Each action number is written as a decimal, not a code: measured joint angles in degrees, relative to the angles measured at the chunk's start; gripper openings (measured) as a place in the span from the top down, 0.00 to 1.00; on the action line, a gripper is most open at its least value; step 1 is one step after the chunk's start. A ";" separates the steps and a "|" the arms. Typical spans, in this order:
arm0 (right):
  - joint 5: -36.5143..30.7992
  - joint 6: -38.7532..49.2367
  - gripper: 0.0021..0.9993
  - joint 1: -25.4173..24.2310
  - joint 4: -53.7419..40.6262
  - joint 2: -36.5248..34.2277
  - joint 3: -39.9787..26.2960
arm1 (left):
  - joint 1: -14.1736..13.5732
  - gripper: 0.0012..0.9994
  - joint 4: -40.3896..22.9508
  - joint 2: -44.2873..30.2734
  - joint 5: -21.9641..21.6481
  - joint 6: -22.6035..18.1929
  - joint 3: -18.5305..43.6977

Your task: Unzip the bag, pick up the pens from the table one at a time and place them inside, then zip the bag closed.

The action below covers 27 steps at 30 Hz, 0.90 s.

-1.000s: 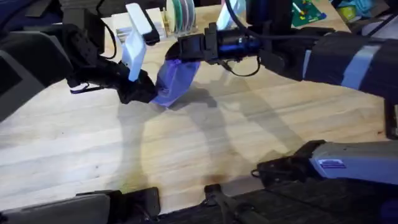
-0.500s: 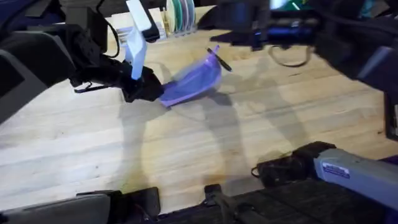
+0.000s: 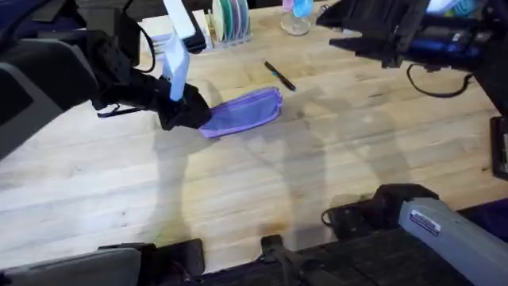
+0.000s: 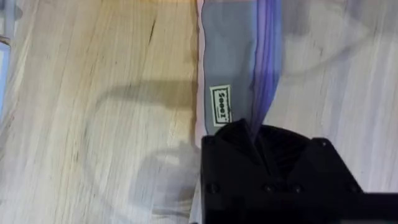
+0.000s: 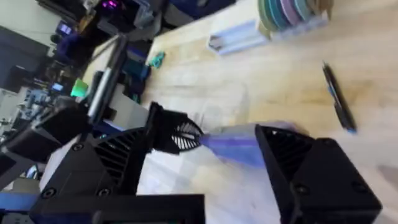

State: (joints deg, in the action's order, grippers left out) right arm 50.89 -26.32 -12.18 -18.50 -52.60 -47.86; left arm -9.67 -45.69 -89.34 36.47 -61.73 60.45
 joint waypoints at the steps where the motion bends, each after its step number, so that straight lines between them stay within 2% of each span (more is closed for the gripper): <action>1: 0.02 0.63 0.00 -0.05 -1.41 0.00 0.00 | 0.02 0.96 0.02 -0.02 0.00 -0.01 0.00; 8: -0.12 6.85 0.00 2.01 -11.47 -0.02 0.00 | 0.02 0.96 0.01 -0.01 0.00 -0.01 0.00; 11: -2.53 10.39 0.00 3.35 -15.42 0.01 0.00 | 0.02 0.96 0.01 -0.02 0.00 -0.02 0.00; 19: -16.25 17.80 0.00 9.42 -20.95 3.32 0.00 | 0.02 0.96 0.02 -0.01 0.00 -0.02 0.00; 23: -25.04 19.66 0.00 15.49 -22.68 4.44 0.00 | 0.02 0.96 0.02 -0.02 0.00 -0.02 0.00; 27: -33.84 20.66 0.00 23.91 -22.77 4.42 0.00 | 0.02 0.96 0.00 -0.02 0.00 -0.02 0.00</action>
State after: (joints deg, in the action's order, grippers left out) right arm 17.05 -5.66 11.73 -41.27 -48.18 -47.86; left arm -9.65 -45.69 -89.36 36.47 -61.75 60.45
